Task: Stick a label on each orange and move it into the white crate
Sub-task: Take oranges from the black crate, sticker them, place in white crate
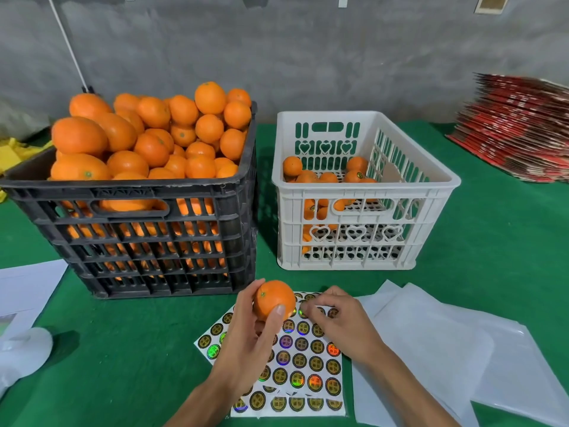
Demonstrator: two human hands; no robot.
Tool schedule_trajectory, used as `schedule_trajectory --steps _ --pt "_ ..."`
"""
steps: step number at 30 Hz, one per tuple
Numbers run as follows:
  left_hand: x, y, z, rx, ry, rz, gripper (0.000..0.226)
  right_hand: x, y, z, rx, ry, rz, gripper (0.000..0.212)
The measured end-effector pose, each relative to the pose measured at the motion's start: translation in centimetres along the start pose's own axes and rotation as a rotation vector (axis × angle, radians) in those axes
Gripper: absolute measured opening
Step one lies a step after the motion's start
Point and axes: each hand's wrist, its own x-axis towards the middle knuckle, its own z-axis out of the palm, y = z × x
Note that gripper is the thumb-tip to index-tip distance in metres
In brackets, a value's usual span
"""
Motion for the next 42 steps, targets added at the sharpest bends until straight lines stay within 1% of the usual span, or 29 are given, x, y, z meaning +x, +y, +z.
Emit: schedule_trajectory --steps 3,8,14,17,22,24,25,27,29,31,33,35,36,38,40,42 --pt "0.1 0.2 -0.1 0.036 -0.001 0.004 0.065 0.1 -0.1 0.1 0.060 -0.011 0.030 0.007" --pt "-0.1 0.4 -0.1 0.080 0.013 0.025 0.065 0.3 0.0 0.2 0.050 -0.017 0.016 0.009" --pt "-0.2 0.4 -0.1 0.094 0.013 0.024 0.063 0.5 0.1 0.6 -0.033 0.047 -0.028 0.008" --pt "-0.1 0.5 -0.1 0.087 0.011 0.016 0.064 0.6 0.2 0.7 0.010 0.070 -0.005 0.008" --pt "-0.2 0.4 -0.1 0.080 0.002 0.009 0.064 0.8 0.3 0.8 0.073 0.093 0.083 0.018" --pt "0.0 0.6 -0.1 0.066 0.012 -0.009 0.066 0.8 -0.1 0.6 0.121 0.142 0.104 0.017" --pt "0.0 0.8 -0.1 0.047 0.021 -0.029 0.064 0.8 -0.3 0.4 0.129 0.195 0.093 0.017" --pt "0.3 1.5 0.0 -0.014 0.050 -0.055 0.056 0.6 -1.2 0.1 0.073 0.327 -0.013 0.014" --pt "0.9 2.9 0.2 -0.071 0.069 -0.047 0.051 0.3 -3.1 0.3 -0.049 0.423 -0.206 0.010" --pt "1.7 4.6 0.4 -0.165 0.071 -0.011 0.052 -0.3 -5.2 0.9 -0.199 0.432 -0.402 0.011" --pt "2.5 6.5 0.4 -0.253 0.062 0.022 0.051 -0.8 -6.6 0.8 -0.216 0.409 -0.505 0.017" --pt "3.5 8.5 -0.1 -0.253 0.059 0.063 0.045 -1.2 -7.8 -0.4 -0.184 0.358 -0.550 0.027" --pt "3.9 9.5 -0.4 -0.239 0.059 0.084 0.043 -1.2 -8.4 -1.1 -0.214 0.323 -0.572 0.033" --pt "4.7 11.9 -0.8 -0.176 0.063 0.116 0.041 -0.9 -10.0 -2.4 -0.377 0.315 -0.601 0.047" --pt "5.9 14.6 -1.3 -0.101 0.034 0.155 0.038 0.1 -12.1 -3.1 -0.469 0.399 -0.584 0.061" --pt "7.7 17.2 -2.0 -0.056 -0.090 0.225 0.030 1.7 -14.3 -3.6 -0.376 0.498 -0.515 0.063"
